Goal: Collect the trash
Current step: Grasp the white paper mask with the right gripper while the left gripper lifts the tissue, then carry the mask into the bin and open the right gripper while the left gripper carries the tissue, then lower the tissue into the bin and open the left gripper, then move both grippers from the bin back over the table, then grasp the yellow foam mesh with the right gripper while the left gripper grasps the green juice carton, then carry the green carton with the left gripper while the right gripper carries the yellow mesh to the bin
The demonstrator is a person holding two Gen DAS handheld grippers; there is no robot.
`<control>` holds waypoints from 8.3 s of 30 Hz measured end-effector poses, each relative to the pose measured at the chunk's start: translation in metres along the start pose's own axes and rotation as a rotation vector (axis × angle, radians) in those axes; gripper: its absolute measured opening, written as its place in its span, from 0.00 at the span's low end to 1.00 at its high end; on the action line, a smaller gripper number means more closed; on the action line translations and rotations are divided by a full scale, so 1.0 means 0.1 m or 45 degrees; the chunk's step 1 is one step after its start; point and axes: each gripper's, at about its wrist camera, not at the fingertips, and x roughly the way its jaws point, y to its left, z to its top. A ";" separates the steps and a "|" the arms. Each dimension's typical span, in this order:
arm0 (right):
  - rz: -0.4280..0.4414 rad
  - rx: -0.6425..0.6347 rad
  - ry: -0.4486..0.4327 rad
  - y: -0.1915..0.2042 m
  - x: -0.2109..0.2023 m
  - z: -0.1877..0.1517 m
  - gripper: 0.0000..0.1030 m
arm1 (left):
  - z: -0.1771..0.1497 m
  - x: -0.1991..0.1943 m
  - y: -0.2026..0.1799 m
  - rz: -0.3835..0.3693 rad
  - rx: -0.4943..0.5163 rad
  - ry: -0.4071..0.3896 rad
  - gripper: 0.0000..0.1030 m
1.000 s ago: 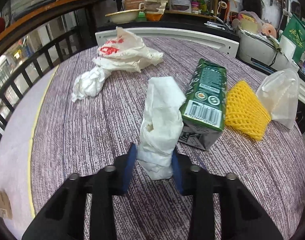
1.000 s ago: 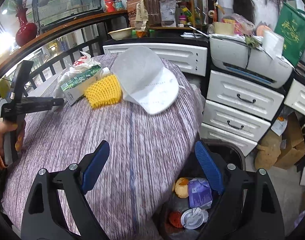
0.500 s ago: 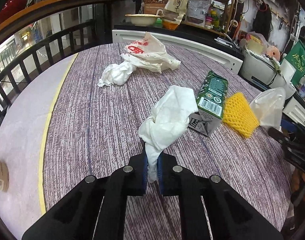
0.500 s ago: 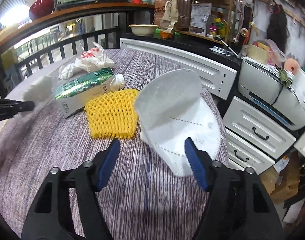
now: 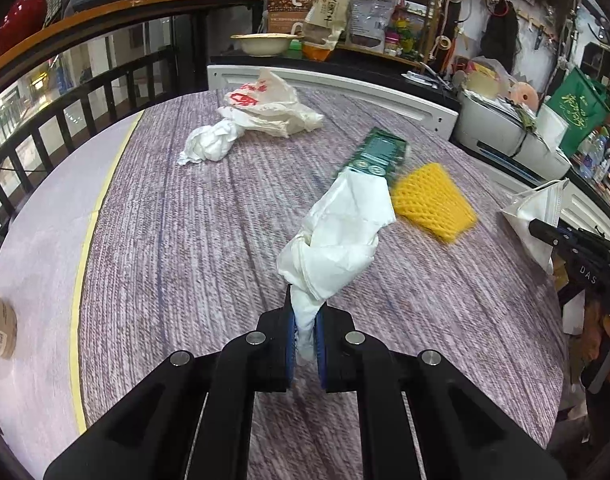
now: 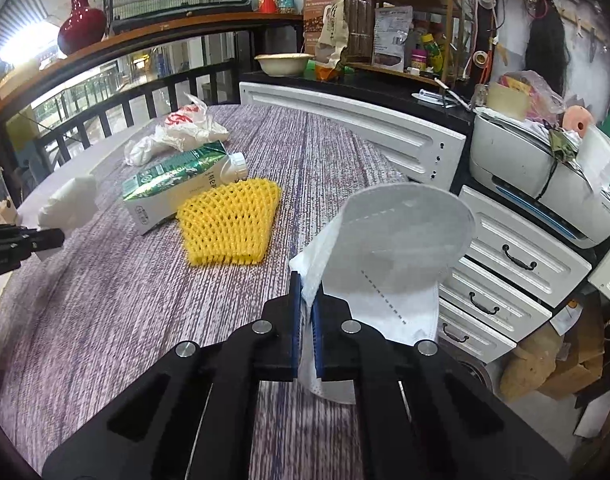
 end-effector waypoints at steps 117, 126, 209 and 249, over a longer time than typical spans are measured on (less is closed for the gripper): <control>-0.498 0.864 0.122 -1.98 -1.13 -2.63 0.85 | -1.30 0.35 -3.40 -0.390 0.684 0.174 0.87; -0.508 0.676 -0.128 -1.57 -1.37 -2.15 0.95 | -0.95 -0.27 -2.96 -0.365 0.564 -0.053 0.95; 0.148 0.146 0.120 -0.10 0.01 -0.05 0.21 | 0.93 1.27 -0.76 0.114 0.387 0.165 0.48; -0.009 0.390 -0.085 -0.72 -1.09 -1.31 0.21 | -0.26 -0.58 -1.58 -0.192 0.270 -0.214 0.47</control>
